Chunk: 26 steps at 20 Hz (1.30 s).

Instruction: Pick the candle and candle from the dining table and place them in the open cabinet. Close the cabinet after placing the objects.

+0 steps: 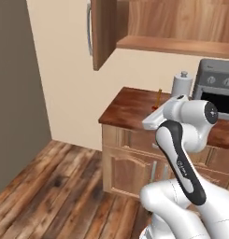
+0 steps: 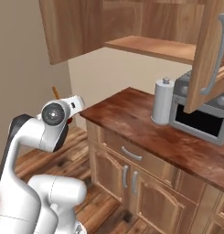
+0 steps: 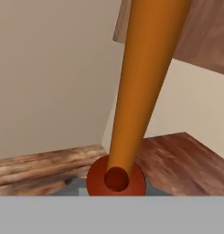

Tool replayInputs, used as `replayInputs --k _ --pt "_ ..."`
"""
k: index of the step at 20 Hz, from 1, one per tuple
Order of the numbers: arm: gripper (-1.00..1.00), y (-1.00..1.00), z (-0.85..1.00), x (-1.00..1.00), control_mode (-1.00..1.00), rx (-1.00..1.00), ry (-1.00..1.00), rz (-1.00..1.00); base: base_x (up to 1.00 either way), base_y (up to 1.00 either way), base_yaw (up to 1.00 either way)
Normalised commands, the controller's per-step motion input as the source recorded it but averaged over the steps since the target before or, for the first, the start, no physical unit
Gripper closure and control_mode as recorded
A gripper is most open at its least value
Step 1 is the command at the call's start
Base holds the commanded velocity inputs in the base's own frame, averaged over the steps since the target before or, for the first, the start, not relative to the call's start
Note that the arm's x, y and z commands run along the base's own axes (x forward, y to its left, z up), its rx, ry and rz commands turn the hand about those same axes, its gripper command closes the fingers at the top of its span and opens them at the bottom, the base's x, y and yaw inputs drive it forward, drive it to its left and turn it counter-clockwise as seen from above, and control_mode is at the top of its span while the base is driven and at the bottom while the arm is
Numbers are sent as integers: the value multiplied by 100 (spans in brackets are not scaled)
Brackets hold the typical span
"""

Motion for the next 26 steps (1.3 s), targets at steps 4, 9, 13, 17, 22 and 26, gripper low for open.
replayInputs --k 4,9,13,17,22,26 --pt "100 0 0 0 100 0 0 0 45 13 -38" --pt "100 0 0 0 100 0 0 0 49 1 -33" --pt "100 0 0 0 100 0 0 0 61 9 -32" --pt "100 0 0 0 100 0 0 0 65 38 -35" --pt "100 0 0 0 100 0 0 0 53 48 -36" --pt "100 0 0 0 100 0 0 0 43 51 -35"
